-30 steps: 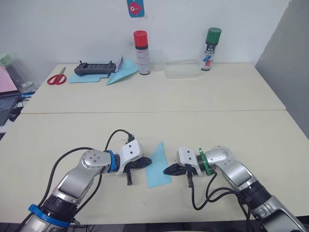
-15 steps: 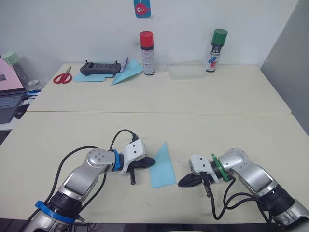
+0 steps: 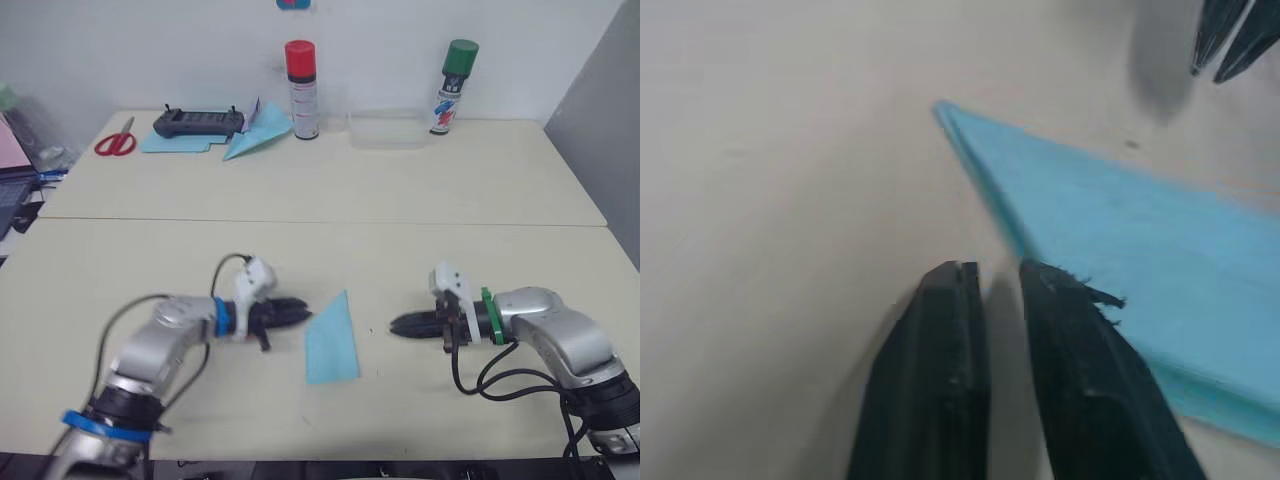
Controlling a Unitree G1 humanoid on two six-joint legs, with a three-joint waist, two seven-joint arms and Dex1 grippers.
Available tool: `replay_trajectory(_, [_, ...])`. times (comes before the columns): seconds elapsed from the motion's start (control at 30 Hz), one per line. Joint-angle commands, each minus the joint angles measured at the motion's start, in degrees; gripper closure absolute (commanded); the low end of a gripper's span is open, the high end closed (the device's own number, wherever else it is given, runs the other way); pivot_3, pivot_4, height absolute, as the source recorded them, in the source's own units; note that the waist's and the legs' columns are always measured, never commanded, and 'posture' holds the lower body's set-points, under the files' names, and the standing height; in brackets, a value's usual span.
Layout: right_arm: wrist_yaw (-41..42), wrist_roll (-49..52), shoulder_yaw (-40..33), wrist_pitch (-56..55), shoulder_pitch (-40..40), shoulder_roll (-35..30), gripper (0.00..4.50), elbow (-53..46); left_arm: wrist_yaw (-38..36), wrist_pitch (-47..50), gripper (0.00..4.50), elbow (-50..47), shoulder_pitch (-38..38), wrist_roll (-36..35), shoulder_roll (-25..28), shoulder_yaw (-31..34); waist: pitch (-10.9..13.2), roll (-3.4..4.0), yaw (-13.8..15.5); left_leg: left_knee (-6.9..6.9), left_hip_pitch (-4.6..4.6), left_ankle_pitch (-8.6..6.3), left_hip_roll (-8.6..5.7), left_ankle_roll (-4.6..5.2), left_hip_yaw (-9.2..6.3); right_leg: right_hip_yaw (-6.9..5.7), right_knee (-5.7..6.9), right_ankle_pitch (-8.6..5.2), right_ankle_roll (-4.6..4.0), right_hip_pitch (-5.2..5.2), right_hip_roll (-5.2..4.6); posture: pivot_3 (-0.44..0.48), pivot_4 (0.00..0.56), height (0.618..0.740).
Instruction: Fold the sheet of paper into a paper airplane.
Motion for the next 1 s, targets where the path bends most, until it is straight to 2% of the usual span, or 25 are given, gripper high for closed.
replay_trajectory(0.03, [-3.3, 3.2, -3.2, 4.0, 1.8, -0.4, 2.88, -3.8, -8.0, -9.8, 2.36, 5.2, -5.3, 3.5, 4.6, 0.5, 0.1, 0.12, 0.1, -0.01, -0.08, 0.06, -0.07, -0.1, 0.01, -0.01, 0.17, 0.08, -0.24, -0.14, -0.07, 0.0, 0.15, 0.74])
replay_trajectory(0.1, [-4.7, 3.9, -4.0, 5.0, 2.6, -0.2, 2.11, -4.0, -11.3, -19.3, 1.71, 10.8, -8.0, 7.7, 5.1, -2.0, 0.2, 0.36, 0.1, -0.12, -0.05, 0.11, -0.17, -0.21, 0.18, 0.06, 0.11, -0.01, -0.22, -0.14, -0.23, 0.0, 0.15, 0.74])
replay_trajectory(0.17, [-6.9, 3.5, -4.2, 4.6, 3.6, 0.5, 1.35, -4.7, -13.1, -37.4, 1.05, 20.0, -12.7, 14.0, 2.9, -4.9, 0.2, 0.4, 0.2, -0.13, -0.07, 0.09, -0.25, -0.19, 0.3, 0.15, 0.05, -0.07, -0.17, -0.15, -0.3, 0.0, 0.15, 0.74])
replay_trajectory(0.27, [-8.5, 4.4, -4.2, 5.0, 4.2, 0.8, 0.33, -5.8, -15.1, -56.5, 0.18, 30.6, -18.6, 18.1, -1.1, -7.1, 0.3, 0.28, 0.3, -0.07, -0.18, 0.08, -0.24, -0.17, 0.29, 0.12, 0.02, -0.06, -0.19, -0.21, -0.29, 0.0, 0.15, 0.74])
replay_trajectory(0.33, [-8.7, 5.1, -4.2, 5.3, 4.6, 0.5, 0.33, -6.7, -16.9, -67.3, 0.18, 37.5, -23.5, 18.5, -5.1, -8.2, 0.3, 0.24, 0.4, 0.01, -0.22, 0.01, -0.24, -0.04, 0.28, 0.11, 0.05, -0.05, -0.2, -0.2, -0.3, 0.0, 0.15, 0.74])
replay_trajectory(0.4, [-9.0, 5.5, -4.5, 5.5, 5.0, 0.3, 0.33, -7.2, -19.0, -73.6, 0.18, 42.4, -26.5, 18.3, -7.5, -8.8, 0.3, 0.23, 0.4, 0.11, -0.29, 0.02, -0.24, -0.02, 0.24, 0.07, 0.09, -0.04, -0.2, -0.21, -0.28, 0.0, 0.15, 0.74])
replay_trajectory(0.57, [-10.0, 6.3, -5.5, 5.7, 6.4, -0.4, 0.33, -8.5, -27.3, -82.6, 0.18, 48.9, -29.7, 15.9, -10.8, -10.5, 0.3, 0.24, -0.6, 0.17, -0.23, 0.01, -0.24, 0.01, 0.29, 0.15, 0.26, -0.04, -0.18, -0.2, -0.25, 0.0, 0.15, 0.74])
replay_trajectory(0.63, [-10.8, 6.9, -6.2, 5.9, 7.1, -0.6, 0.33, -9.3, -30.2, -85.7, 0.18, 50.2, -30.2, 14.6, -10.9, -13.3, 0.3, 0.23, -0.8, 0.17, -0.2, 0.01, -0.23, 0.02, 0.27, 0.14, 0.38, -0.04, -0.18, -0.21, -0.23, 0.0, 0.15, 0.74])
replay_trajectory(0.83, [-12.5, 8.1, -7.6, 6.6, 9.0, -1.1, 0.33, -11.5, -30.6, -89.5, 0.18, 52.7, -32.0, 10.4, -9.8, -18.9, 0.3, 0.23, -0.8, 0.42, -0.21, 0.02, -0.22, 0.06, 0.22, 0.14, 0.52, -0.04, -0.18, -0.18, -0.21, 0.0, 0.15, 0.74])
replay_trajectory(1.0, [-14.4, 8.9, -7.9, 7.0, 9.4, -0.6, 0.33, -12.2, -30.6, -88.7, 0.18, 50.2, -31.0, 7.5, -10.7, -22.9, 0.3, 0.23, -0.8, 0.9, -0.31, -0.03, -0.24, 0.16, 0.21, 0.17, 0.6, -0.02, -0.11, -0.09, -0.19, 0.0, 0.15, 0.74])
